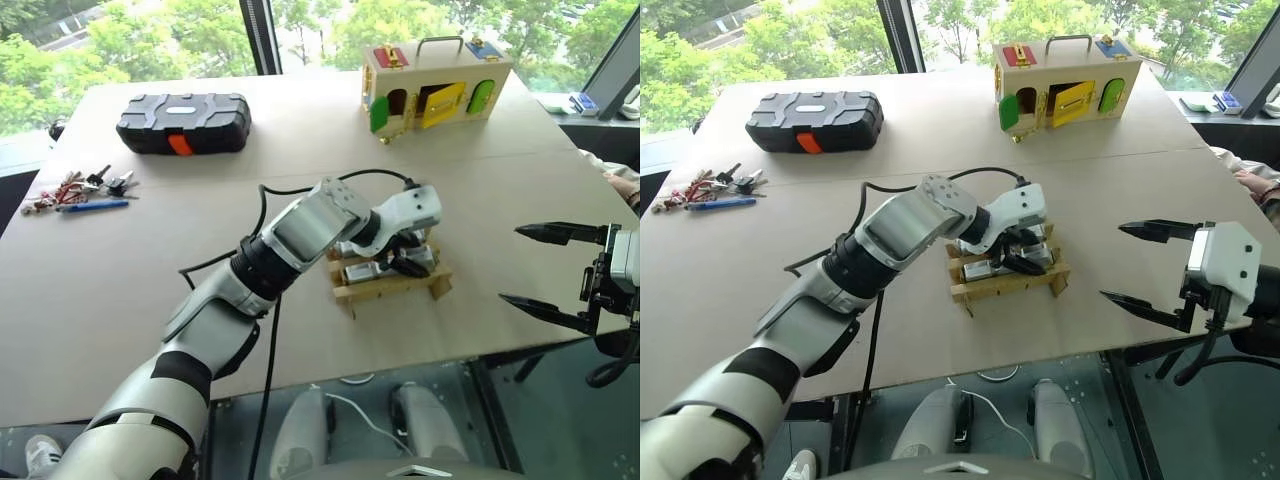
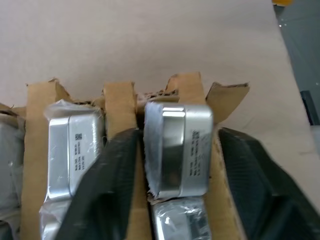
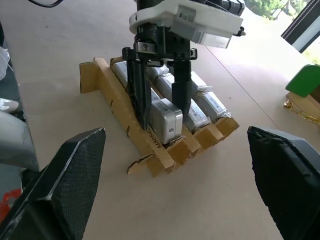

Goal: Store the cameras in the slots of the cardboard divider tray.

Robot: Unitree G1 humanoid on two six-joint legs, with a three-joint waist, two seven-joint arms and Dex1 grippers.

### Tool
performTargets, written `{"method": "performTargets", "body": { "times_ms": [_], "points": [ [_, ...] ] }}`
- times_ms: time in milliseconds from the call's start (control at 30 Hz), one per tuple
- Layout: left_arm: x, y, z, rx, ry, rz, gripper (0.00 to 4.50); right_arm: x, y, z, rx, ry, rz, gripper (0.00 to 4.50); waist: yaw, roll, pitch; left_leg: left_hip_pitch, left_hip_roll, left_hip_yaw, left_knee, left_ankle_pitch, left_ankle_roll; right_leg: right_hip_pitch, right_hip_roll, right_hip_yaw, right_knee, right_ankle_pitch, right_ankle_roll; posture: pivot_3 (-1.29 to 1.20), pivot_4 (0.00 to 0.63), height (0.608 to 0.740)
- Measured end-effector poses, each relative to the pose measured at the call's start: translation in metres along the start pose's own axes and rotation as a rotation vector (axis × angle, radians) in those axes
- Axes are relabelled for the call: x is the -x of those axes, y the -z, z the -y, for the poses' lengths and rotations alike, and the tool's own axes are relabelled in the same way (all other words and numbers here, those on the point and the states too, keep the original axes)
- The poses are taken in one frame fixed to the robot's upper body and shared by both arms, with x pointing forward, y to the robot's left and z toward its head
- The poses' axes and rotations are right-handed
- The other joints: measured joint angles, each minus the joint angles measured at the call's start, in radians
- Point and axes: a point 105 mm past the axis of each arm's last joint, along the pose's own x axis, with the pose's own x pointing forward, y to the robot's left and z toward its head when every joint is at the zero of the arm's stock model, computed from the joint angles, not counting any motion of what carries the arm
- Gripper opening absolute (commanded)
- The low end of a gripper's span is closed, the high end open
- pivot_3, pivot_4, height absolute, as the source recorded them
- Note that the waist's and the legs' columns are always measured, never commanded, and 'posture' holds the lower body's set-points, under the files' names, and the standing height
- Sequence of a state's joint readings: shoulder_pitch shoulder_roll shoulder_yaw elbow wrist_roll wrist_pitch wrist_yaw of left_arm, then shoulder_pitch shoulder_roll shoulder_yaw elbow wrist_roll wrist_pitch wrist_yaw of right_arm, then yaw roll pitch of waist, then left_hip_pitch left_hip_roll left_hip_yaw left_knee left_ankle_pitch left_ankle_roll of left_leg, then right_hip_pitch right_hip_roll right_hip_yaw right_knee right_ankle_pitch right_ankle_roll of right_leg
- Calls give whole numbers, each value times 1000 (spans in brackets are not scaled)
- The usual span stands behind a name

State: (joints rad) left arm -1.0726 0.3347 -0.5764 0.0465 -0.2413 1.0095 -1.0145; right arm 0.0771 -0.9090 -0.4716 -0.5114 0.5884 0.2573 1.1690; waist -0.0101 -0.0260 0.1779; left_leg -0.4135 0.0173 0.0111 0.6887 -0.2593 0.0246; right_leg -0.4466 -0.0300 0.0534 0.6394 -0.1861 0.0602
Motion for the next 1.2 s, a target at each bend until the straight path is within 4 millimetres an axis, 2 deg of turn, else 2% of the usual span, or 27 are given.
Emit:
{"method": "performTargets", "body": {
  "times_ms": [133,200,333,500,800,933,1033,1167,1200],
  "points": [
    [26,-37,-7,-1,-57,136,4324,0,0,0,0,4,1,4500,-2,1,0,1,0,0,0,0,0,0,0,0,0,0,0,0,150,740],
    [31,-40,-11,27,-76,174,4324,0,0,1,-2,9,3,4500,-4,1,0,1,0,0,0,0,0,0,0,0,1,0,0,0,150,740],
    [40,-19,-23,111,-118,177,4324,-1,2,0,-14,20,9,4500,-5,1,0,2,1,0,0,0,0,0,1,1,3,0,0,0,150,740],
    [37,4,-24,140,-123,141,4324,-2,4,-2,-22,12,9,4500,0,1,0,2,0,1,1,0,0,0,0,1,2,0,0,0,150,740],
    [1,11,-22,12,-158,91,4324,-3,9,-12,-48,0,0,4500,3,1,0,1,-1,0,1,0,0,0,0,1,2,0,0,0,150,740],
    [-6,12,-20,18,-146,95,4324,-2,11,-16,-59,4,-10,4500,-2,1,0,1,-1,1,1,0,0,0,0,2,2,0,0,0,150,740],
    [8,-4,-23,91,-125,214,4324,-1,10,-16,-54,11,-11,4500,-4,1,0,2,0,1,1,0,0,0,0,2,3,0,0,0,150,740],
    [57,-31,-32,138,-146,510,4324,-1,9,-16,-52,25,-6,4500,-6,1,-1,3,1,1,1,0,0,0,1,2,3,0,0,0,150,740],
    [68,-29,-31,127,-157,574,4324,-1,9,-16,-51,31,-6,4500,-6,2,-1,3,1,2,1,0,0,0,1,2,3,0,0,0,150,740]
  ]
}}
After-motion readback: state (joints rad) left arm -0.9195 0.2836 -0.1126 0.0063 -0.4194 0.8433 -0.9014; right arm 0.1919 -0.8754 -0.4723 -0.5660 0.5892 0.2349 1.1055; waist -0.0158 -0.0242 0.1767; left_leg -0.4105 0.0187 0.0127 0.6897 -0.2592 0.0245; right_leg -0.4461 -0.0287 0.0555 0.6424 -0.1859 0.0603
